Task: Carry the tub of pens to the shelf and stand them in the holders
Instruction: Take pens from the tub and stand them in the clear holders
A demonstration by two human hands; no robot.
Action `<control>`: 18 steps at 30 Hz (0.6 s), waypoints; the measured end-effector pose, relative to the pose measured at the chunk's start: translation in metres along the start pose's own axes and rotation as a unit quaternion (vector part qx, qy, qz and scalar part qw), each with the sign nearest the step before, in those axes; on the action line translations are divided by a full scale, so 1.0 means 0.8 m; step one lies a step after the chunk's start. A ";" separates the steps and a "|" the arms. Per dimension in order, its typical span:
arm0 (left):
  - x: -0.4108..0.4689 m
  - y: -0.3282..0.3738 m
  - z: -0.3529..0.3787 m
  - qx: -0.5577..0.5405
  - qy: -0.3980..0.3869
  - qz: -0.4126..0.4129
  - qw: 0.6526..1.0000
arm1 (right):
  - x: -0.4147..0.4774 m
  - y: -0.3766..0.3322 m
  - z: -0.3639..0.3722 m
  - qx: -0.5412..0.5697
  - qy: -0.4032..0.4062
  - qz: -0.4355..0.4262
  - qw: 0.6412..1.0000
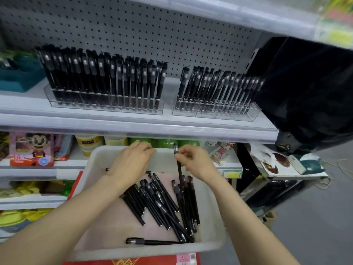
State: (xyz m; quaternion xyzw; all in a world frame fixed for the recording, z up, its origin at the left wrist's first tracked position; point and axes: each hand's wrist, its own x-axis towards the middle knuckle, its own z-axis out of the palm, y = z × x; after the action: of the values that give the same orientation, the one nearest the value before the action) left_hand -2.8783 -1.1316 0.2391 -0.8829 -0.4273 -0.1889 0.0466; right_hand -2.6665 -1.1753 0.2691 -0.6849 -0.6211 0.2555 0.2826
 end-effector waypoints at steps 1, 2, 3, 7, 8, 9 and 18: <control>0.010 0.006 -0.008 -0.002 0.002 0.007 1.000 | 0.004 -0.002 -0.015 0.004 0.013 -0.011 1.000; 0.021 0.012 -0.015 -0.005 0.011 0.015 1.000 | 0.007 -0.005 -0.030 0.010 0.027 -0.020 0.999; 0.033 0.019 -0.023 -0.011 0.024 0.022 0.999 | 0.011 -0.006 -0.046 0.013 0.045 -0.025 0.999; 0.090 0.047 -0.044 -0.015 0.069 0.044 0.997 | 0.026 -0.010 -0.109 0.033 0.116 -0.041 0.992; 0.105 0.053 -0.046 -0.012 0.075 0.047 0.996 | 0.029 -0.011 -0.124 0.040 0.136 -0.044 0.989; 0.119 0.059 -0.048 -0.006 0.083 0.050 0.995 | 0.032 -0.012 -0.139 0.046 0.156 -0.049 0.986; 0.179 0.080 -0.032 0.029 0.099 0.021 0.994 | 0.078 -0.021 -0.228 0.091 0.342 -0.091 0.931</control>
State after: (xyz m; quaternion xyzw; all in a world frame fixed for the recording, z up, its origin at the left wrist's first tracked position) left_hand -2.7558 -1.0725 0.3213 -0.8671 -0.4068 -0.2621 0.1183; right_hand -2.5446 -1.1246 0.4106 -0.6426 -0.5207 0.0339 0.5611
